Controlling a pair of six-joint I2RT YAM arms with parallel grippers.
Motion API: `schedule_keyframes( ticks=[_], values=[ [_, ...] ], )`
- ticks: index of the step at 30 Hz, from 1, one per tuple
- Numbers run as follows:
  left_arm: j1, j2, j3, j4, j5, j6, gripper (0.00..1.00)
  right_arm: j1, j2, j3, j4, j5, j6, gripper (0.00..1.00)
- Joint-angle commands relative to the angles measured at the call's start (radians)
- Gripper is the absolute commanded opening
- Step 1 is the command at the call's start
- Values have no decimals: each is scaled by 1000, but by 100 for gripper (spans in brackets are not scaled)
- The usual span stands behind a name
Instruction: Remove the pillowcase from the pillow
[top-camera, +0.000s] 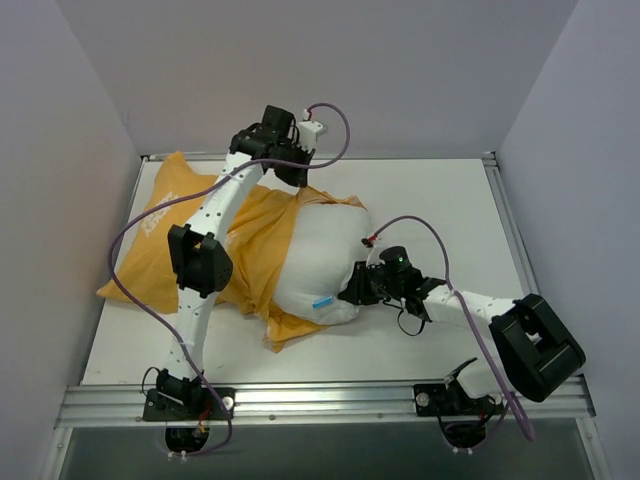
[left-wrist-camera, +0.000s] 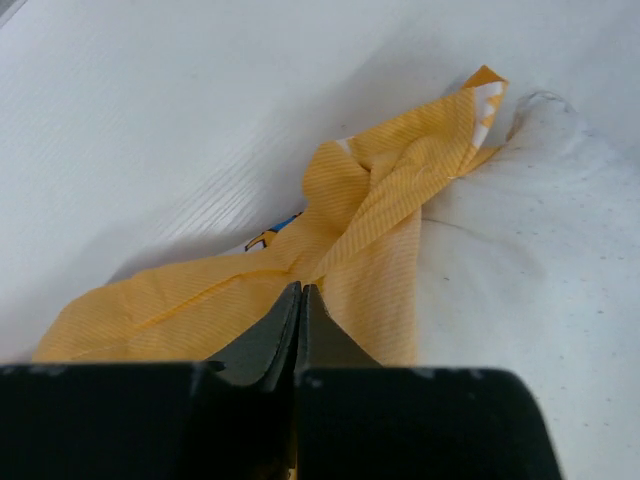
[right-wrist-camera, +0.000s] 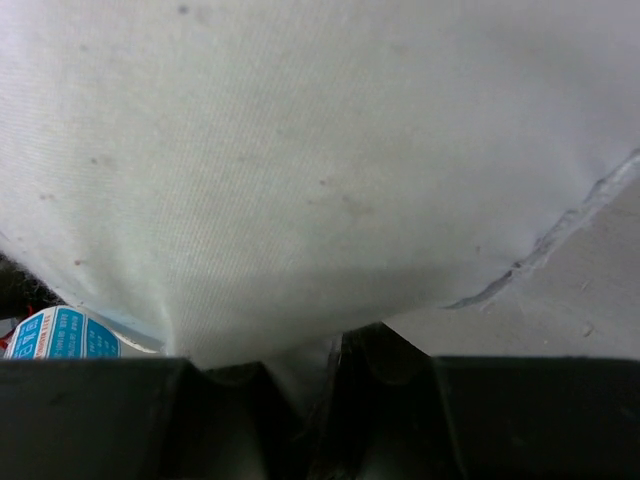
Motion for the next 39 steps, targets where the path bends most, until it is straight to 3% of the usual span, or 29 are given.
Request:
schedule_keyframes(
  ticks=[1, 5, 12, 17, 21, 22, 23, 25, 26, 30, 33, 35, 38, 39],
  values=[
    [5, -12, -17, 60, -137, 38, 2, 4, 3, -33, -198, 16, -17, 0],
    [34, -8, -103, 76, -285, 105, 2, 4, -43, -15, -252, 63, 6, 0],
    [207, -86, -256, 148, -422, 213, 2, -195, -293, -18, -376, 56, 47, 0],
    [280, -150, -285, 192, -409, 259, 2, -250, -305, -27, -395, 39, 52, 0],
    [269, -180, -262, 147, -266, 214, 2, -249, -275, -13, -346, 28, 75, 0],
    [267, -190, -226, 106, -160, 205, 10, -247, -258, -1, -332, 28, 76, 0],
    [263, -193, -204, 86, -116, 184, 47, -246, -252, 2, -324, 28, 81, 0],
    [258, -207, -151, 23, -56, 158, 82, -247, -229, 11, -308, 31, 90, 0],
    [258, -212, -94, 3, -22, 120, 94, -247, -220, 20, -306, 37, 93, 0],
    [296, -251, 61, -146, -5, 67, 94, -244, -197, 42, -312, 63, 92, 0],
    [338, -332, 57, -278, -37, 70, 94, -246, -184, 57, -315, 66, 84, 0],
    [385, -397, -26, -359, -56, 99, 94, -243, -181, 62, -312, 65, 81, 0],
    [488, -578, -349, -370, -76, 162, 94, -244, -177, 71, -309, 60, 76, 0],
    [519, -676, -518, -365, -73, 179, 94, -246, -172, 79, -309, 57, 73, 0]
  ],
)
